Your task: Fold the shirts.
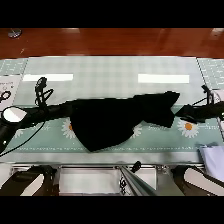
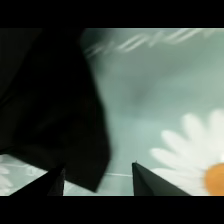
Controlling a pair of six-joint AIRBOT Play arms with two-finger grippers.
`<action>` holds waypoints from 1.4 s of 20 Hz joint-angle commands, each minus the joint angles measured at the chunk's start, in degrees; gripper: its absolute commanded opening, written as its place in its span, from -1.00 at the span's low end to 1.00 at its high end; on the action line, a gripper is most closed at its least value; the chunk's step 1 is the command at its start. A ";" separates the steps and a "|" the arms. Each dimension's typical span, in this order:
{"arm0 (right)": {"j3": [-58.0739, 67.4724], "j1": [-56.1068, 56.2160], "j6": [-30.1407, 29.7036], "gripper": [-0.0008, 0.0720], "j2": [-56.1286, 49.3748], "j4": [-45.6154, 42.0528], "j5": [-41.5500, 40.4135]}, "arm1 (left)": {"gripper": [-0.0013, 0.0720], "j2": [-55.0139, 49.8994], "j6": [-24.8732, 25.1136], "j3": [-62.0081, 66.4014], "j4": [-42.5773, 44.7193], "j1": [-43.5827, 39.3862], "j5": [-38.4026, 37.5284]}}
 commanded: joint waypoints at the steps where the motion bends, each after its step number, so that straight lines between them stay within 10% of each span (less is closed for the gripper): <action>1: -8.11 -0.87 -2.75 0.39 1.66 7.50 -3.63 | -0.90 -0.02 0.26 0.04 0.02 0.00 -1.03; 12: -16.15 1.81 -2.36 0.26 1.66 15.50 -12.22 | -0.90 -0.02 0.26 0.04 0.02 0.00 0.17; 15: -15.45 6.21 -0.28 -0.89 1.73 18.93 -14.84 | -0.90 0.11 2.43 0.72 0.07 0.00 0.50; 22: 9.01 6.47 -2.45 -0.89 18.56 22.40 -2.01 | -0.90 9.79 2.56 22.80 8.15 0.02 0.37; 28: 41.22 6.40 8.00 -0.89 34.73 14.32 -10.38 | -0.90 17.97 2.56 53.88 19.41 0.02 -1.88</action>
